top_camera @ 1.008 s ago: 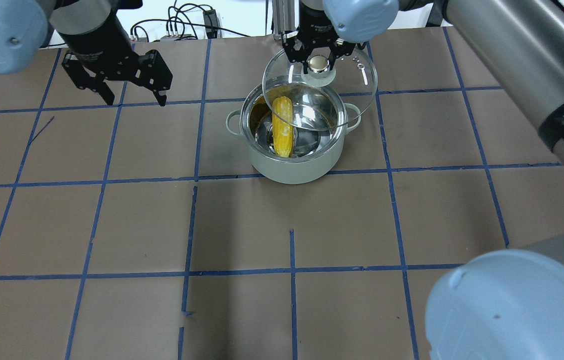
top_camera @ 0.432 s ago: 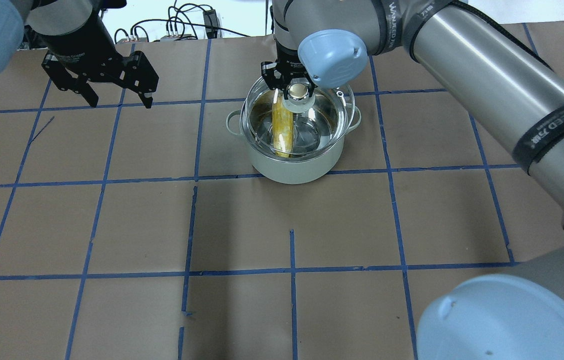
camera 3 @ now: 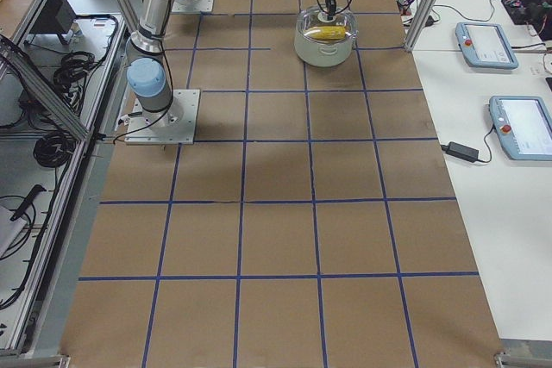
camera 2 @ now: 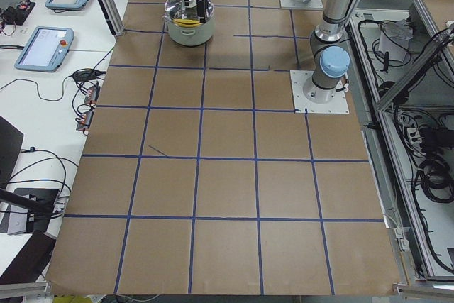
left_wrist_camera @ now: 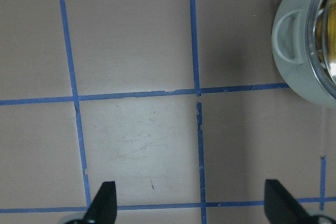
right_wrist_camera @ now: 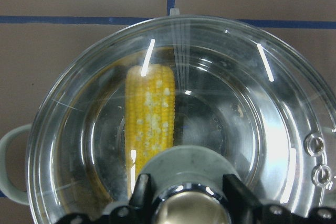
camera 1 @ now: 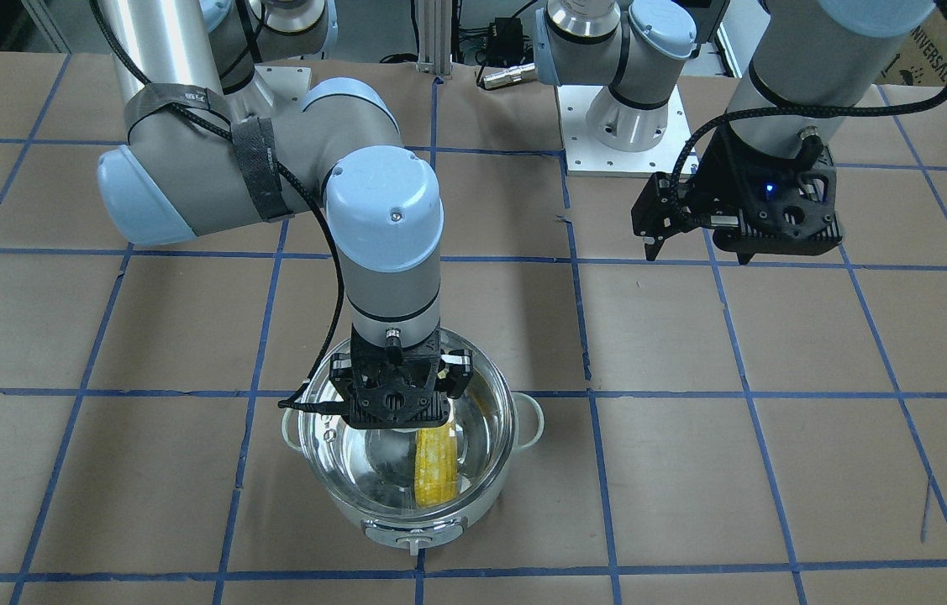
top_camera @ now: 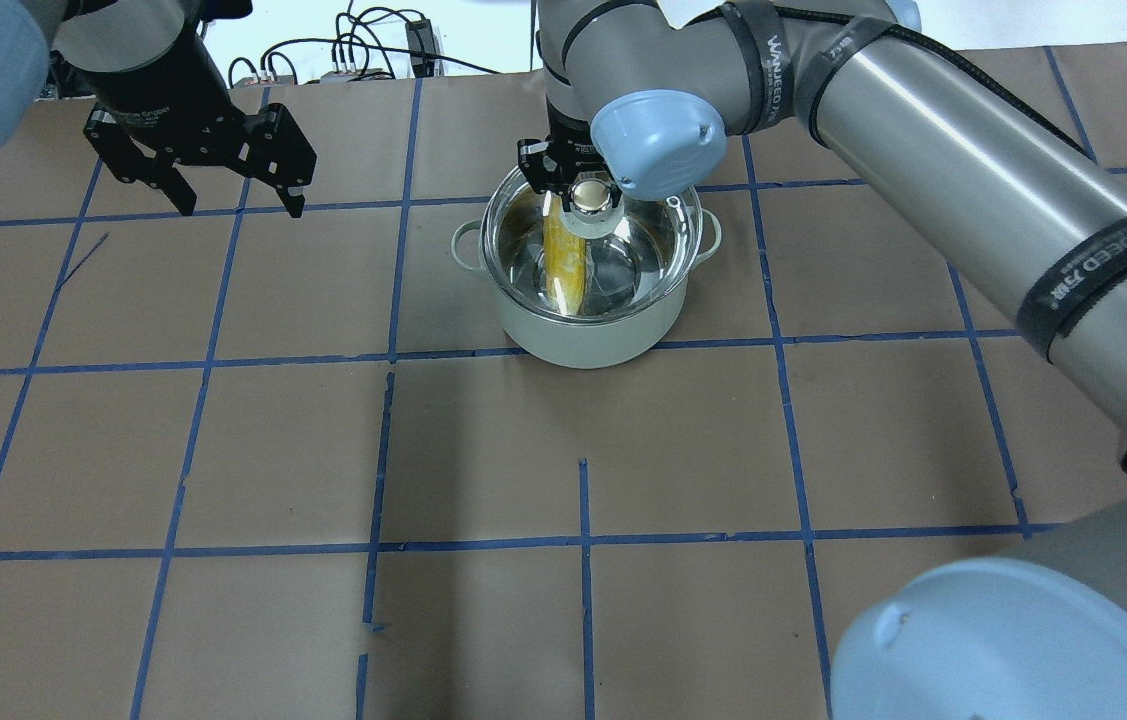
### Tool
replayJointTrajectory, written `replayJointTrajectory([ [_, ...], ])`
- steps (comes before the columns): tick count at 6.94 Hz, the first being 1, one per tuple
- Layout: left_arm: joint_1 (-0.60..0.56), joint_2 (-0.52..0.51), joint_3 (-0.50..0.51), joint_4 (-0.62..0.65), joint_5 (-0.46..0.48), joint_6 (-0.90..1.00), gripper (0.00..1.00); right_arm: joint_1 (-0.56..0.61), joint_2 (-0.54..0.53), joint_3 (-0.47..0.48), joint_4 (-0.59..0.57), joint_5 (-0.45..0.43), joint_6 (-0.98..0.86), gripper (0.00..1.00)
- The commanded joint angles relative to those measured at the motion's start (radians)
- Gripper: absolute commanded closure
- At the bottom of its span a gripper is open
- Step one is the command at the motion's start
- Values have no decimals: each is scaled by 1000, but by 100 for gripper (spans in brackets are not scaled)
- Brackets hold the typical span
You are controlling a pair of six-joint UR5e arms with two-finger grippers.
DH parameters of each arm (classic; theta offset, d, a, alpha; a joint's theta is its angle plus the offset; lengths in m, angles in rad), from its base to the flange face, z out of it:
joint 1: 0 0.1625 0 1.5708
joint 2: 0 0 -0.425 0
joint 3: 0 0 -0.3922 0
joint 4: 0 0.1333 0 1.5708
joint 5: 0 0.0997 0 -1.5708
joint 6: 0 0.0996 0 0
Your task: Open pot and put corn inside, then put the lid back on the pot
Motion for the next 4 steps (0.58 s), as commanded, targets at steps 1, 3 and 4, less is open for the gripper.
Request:
replayJointTrajectory([
  [1,0,1,0,0,-1,0,0,3,1,2,0,0,3,94],
  [3,0,-1,0,0,-3,0,0,5,1,2,0,0,11,93],
  [4,0,1,0,0,-3,0,0,6,2,2,-2,0,14,93],
])
